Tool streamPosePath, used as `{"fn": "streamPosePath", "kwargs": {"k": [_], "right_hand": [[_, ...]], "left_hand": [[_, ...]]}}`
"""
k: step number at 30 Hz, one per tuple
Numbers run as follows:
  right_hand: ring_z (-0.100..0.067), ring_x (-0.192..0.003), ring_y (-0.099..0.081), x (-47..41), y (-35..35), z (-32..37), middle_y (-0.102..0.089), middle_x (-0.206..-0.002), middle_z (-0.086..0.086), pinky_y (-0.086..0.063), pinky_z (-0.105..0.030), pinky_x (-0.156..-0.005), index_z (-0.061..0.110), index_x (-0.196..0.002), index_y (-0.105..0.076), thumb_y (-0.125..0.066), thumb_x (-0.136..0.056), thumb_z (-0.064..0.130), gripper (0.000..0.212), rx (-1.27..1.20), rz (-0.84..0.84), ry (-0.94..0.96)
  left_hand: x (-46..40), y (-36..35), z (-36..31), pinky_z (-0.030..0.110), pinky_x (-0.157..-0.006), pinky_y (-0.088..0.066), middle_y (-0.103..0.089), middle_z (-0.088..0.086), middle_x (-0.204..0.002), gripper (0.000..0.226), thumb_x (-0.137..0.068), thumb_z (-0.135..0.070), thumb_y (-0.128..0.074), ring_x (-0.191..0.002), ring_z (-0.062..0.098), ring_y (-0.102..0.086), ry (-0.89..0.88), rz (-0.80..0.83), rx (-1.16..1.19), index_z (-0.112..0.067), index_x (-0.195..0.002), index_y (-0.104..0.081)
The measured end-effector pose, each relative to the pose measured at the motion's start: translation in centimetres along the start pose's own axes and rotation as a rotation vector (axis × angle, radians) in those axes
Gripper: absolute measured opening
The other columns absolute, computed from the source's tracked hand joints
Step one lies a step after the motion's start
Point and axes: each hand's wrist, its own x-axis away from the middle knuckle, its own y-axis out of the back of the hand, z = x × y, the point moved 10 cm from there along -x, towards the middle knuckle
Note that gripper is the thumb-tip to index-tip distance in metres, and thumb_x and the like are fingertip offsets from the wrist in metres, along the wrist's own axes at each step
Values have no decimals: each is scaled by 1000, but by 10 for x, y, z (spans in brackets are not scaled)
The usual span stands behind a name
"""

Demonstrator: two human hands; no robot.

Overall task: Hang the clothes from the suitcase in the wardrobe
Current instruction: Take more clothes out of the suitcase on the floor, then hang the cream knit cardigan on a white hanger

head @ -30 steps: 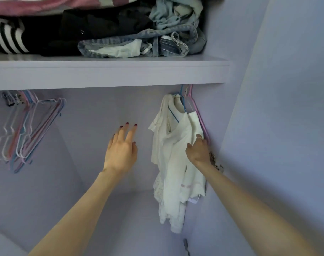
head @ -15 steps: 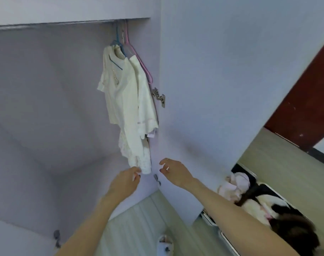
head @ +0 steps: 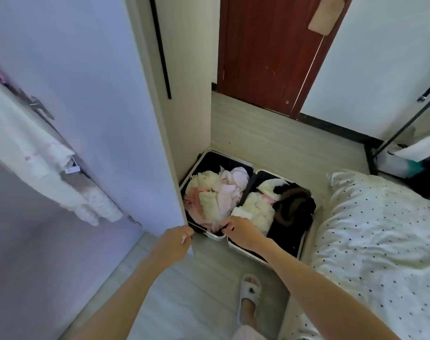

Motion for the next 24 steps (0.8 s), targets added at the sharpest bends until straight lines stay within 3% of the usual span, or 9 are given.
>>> {"fn": "streamPosePath", "kwargs": {"k": [2, 4, 7, 13, 19, 24], "right_hand": [[-29, -111, -55, -12, 24, -40, -61, -117, -11, -44, -35, -94, 5, -119, -56, -43, -98, 23, 31, 0, -11, -29], [-27, -114, -54, -27, 44, -71, -60, -121, -9, -44, -34, -94, 8, -123, -54, -44, -98, 22, 31, -26, -17, -57], [-25, -116, -54, -62, 72, -120, -61, -124, -7, -43, -31, -90, 14, -126, -52, -43, -97, 22, 31, -28, -5, -97], [-29, -115, -54, -170, 101, -224, -59, -123, -11, -42, -34, -94, 13, -127, -50, -46, -96, 24, 34, 29, 14, -171], [-27, -116, -53, -288, 34, -319, -57, -125, -10, -44, -35, -92, 12, -130, -46, -45, -97, 26, 35, 148, 138, -202], [-28, -122, -47, -375, -34, -367, -51, -131, -12, -44, -38, -95, 9, -133, -42, -45, -97, 30, 41, 267, 190, -187]], "left_hand": [[-35, -30, -26, 24, -84, -44, -63, 2, -111, 28, -95, -15, -43, -98, 17, -57, 11, 80, -41, -17, -118, -60], [-66, -48, -46, 30, -86, -44, -63, 4, -110, 28, -94, -14, -44, -102, 24, -59, 1, 108, -39, -14, -117, -61], [-122, -77, -76, 24, -83, -41, -63, 6, -114, 30, -94, -10, -45, -106, 25, -58, -34, 126, -66, -11, -118, -61], [-245, -152, -70, 33, -88, -46, -63, 11, -116, 30, -95, -10, -43, -106, 27, -57, 43, 147, -63, -10, -121, -59], [-339, -242, 6, 42, -84, -49, -62, 13, -115, 32, -95, -14, -40, -100, 32, -59, 134, 197, -117, -15, -123, -56], [-402, -297, 62, 41, -87, -48, -62, 9, -116, 35, -95, -13, -38, -103, 30, -57, 171, 204, -115, -17, -126, -55]]}}
